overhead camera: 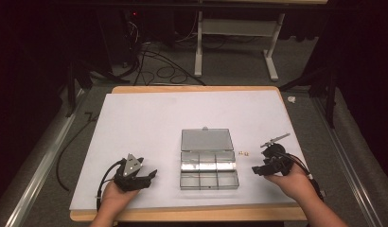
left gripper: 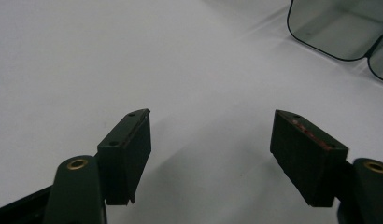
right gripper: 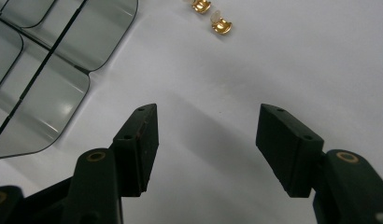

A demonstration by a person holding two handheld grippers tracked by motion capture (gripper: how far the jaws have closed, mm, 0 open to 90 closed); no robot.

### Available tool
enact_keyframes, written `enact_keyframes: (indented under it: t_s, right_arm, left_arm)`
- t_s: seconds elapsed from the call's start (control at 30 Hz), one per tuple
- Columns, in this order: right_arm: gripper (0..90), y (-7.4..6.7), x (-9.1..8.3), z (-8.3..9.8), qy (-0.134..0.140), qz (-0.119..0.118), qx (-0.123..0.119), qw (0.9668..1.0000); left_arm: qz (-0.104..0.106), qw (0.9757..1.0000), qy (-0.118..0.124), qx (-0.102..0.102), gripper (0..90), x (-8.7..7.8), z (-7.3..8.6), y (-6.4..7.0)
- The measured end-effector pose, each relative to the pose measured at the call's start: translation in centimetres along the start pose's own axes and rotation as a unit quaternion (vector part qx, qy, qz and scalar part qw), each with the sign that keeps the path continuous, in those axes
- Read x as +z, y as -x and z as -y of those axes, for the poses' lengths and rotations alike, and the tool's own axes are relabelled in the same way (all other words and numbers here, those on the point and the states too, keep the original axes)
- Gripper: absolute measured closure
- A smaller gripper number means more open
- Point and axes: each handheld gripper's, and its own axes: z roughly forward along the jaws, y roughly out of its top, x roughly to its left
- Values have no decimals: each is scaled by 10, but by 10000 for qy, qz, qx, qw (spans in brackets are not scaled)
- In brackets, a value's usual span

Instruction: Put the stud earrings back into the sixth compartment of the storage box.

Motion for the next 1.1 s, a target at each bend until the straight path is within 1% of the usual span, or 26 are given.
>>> enact_keyframes:
  t_s: [0.07, 0.13, 0.23, 0.27, 0.37, 0.4, 0.43, 0.47, 0.5, 0.6, 0.67, 0.73, 0.83, 0.87, 0.9, 0.93, 1.0, 1.1]
  right_arm:
    - [408, 0, 1, -1, -29, -23, -4, 10000]
    - [425, 0, 4, -6, -152, -81, -4, 9999]
    - [432, -1, 5, -8, -224, -60, 7, 9997]
    - [437, -1, 6, -10, -268, -68, -26, 9996]
    - [451, 0, 6, -13, -279, -73, -55, 9996]
    - [474, 0, 6, -15, -283, -71, -31, 9996]
    - [477, -1, 6, -16, -299, -94, -14, 9995]
    - [487, 0, 6, -17, -274, -87, -57, 9996]
    - [489, -1, 5, -19, -318, -58, -51, 9995]
    - [497, -2, 6, -22, -295, -81, -89, 9995]
    - [496, -3, 6, -26, -349, -88, -20, 9993]
    - [496, -3, 6, -27, -338, -95, -16, 9994]
    - [501, -5, 7, -32, -377, -76, -77, 9992]
    - [509, -6, 7, -33, -405, -69, -27, 9992]
    - [515, -5, 8, -34, -431, -92, -80, 9990]
    - [545, -5, 8, -37, -488, -110, -122, 9987]
    - [552, -6, 9, -40, -543, -86, -194, 9983]
    - [565, -5, 9, -44, -569, -68, -176, 9982]
  left_arm:
    - [-7, 10000, 10, -3, 299, 0, 0, 0]
    - [-15, 10000, 31, 10, 298, -1, 0, 0]
    - [3, 10000, 9, -9, 297, -1, 0, 0]
    - [0, 10000, 1, -16, 297, -1, 0, 0]
    - [-19, 10000, 54, 0, 297, -1, 1, 0]
    - [-16, 10000, 57, 3, 298, -1, 1, 0]
    - [-6, 10000, 56, -16, 298, -1, 1, 0]
    - [-3, 10000, 31, -16, 298, -1, 0, -1]
    - [3, 10000, 30, -39, 298, -1, 0, -1]
    - [-15, 10000, 52, -23, 297, -1, 1, 0]
    - [-5, 10000, 82, -19, 297, -1, 1, 0]
    - [1, 10000, 74, -16, 297, -1, 1, 0]
    - [-8, 10000, 64, 22, 297, -2, 1, 1]
    - [-14, 10000, 74, 33, 297, -2, 1, 1]
    - [-10, 10000, 77, 36, 297, -2, 1, 1]
    - [15, 10000, 71, 1, 298, -1, 1, 0]
    - [18, 10000, 69, -11, 298, -1, 1, 0]
    - [15, 10000, 66, 16, 298, -2, 1, 0]
